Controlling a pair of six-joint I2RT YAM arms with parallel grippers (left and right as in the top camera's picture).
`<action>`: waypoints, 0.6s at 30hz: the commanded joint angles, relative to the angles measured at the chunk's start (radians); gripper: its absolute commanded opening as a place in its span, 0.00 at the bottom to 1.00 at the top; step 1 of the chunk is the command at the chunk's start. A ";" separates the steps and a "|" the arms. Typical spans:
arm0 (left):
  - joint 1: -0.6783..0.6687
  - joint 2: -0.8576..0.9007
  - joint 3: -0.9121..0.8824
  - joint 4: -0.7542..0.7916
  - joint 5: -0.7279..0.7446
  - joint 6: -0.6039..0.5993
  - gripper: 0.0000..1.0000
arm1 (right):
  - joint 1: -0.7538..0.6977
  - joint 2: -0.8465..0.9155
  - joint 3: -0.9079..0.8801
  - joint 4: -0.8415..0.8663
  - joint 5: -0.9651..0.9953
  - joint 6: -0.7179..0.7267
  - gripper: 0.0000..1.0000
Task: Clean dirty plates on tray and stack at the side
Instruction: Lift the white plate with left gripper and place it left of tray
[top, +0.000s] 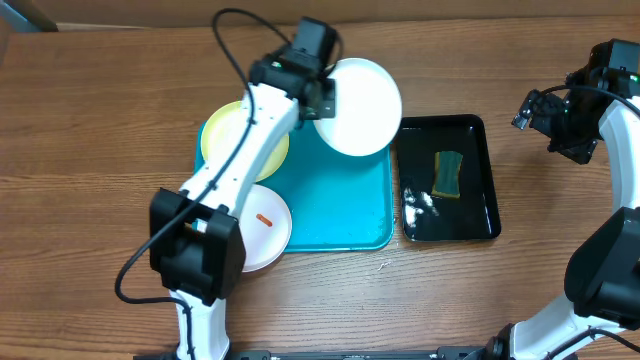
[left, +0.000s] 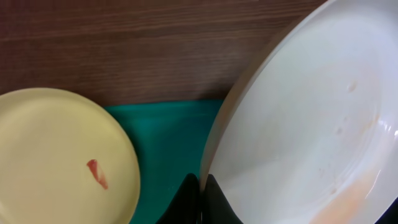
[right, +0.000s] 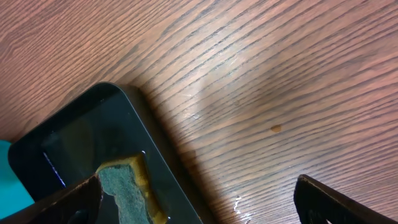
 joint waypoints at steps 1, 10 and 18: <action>-0.075 0.009 0.028 0.046 -0.107 0.025 0.04 | -0.003 -0.027 0.023 0.005 -0.002 0.003 1.00; -0.269 0.009 0.028 0.144 -0.463 0.145 0.04 | -0.003 -0.027 0.023 0.005 -0.002 0.003 1.00; -0.457 0.009 0.028 0.277 -0.850 0.330 0.04 | -0.003 -0.027 0.023 0.005 -0.002 0.003 1.00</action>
